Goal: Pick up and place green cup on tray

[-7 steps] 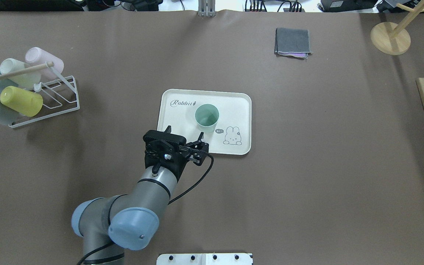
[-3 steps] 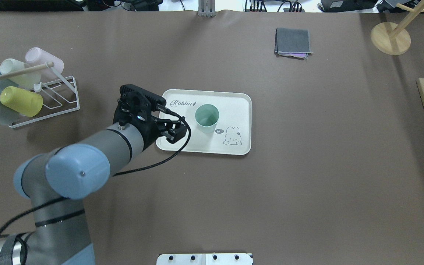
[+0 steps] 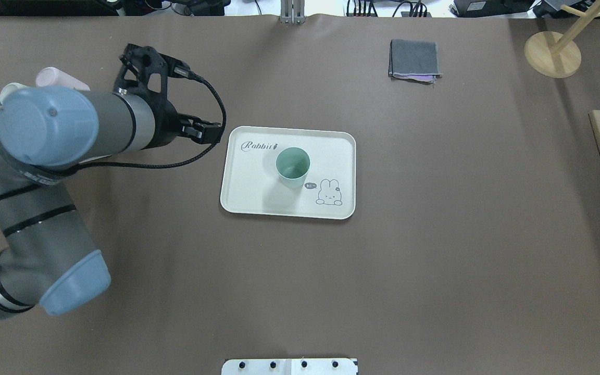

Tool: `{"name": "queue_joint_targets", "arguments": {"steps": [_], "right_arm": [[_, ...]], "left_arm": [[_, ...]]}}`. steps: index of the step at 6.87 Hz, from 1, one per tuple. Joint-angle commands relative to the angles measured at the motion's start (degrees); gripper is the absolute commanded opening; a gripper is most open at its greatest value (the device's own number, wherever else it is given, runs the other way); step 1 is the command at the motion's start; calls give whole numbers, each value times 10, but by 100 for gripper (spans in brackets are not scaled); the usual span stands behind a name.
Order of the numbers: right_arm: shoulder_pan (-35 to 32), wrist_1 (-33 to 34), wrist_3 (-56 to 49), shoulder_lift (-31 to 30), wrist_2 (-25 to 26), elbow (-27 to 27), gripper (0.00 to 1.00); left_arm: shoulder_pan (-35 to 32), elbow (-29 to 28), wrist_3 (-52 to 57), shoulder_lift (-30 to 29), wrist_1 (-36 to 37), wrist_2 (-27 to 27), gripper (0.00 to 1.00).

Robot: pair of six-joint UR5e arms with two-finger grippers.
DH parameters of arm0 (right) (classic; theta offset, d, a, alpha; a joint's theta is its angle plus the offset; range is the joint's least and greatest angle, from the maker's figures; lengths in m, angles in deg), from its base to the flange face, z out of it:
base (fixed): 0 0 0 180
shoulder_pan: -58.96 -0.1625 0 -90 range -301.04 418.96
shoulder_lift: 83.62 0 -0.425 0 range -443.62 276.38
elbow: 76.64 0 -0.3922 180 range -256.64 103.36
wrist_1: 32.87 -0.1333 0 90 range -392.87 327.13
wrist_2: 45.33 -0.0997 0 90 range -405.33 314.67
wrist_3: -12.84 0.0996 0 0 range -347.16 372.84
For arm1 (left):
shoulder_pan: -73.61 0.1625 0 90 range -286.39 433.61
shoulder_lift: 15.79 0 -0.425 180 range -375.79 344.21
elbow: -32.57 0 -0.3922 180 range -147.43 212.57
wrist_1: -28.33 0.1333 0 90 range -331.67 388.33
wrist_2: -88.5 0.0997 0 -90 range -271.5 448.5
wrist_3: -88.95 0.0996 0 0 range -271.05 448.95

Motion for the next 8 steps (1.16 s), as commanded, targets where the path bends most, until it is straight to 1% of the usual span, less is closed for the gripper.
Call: {"name": "queue_joint_targets", "arguments": {"steps": [1,2,4,5,6,8], "right_arm": [[-1,0,0,0,0,0,100],[-1,0,0,0,0,1,100],[0,0,1,0,1,-2,100],[0,-3,1,1,1,-4,100],[0,-8,2,1,1,-5,100],[0,-9,2,0,0,-6,100]], "left_arm": [[-101,-5,100,16,70,-119,99],[-143,-5,182,40,108,-146,99],[-255,-12,292,116,117,-229,99],[-315,-49,370,134,145,-275,99],[-355,-85,443,136,169,-291,99],[-391,-95,460,168,173,-292,99]]}}
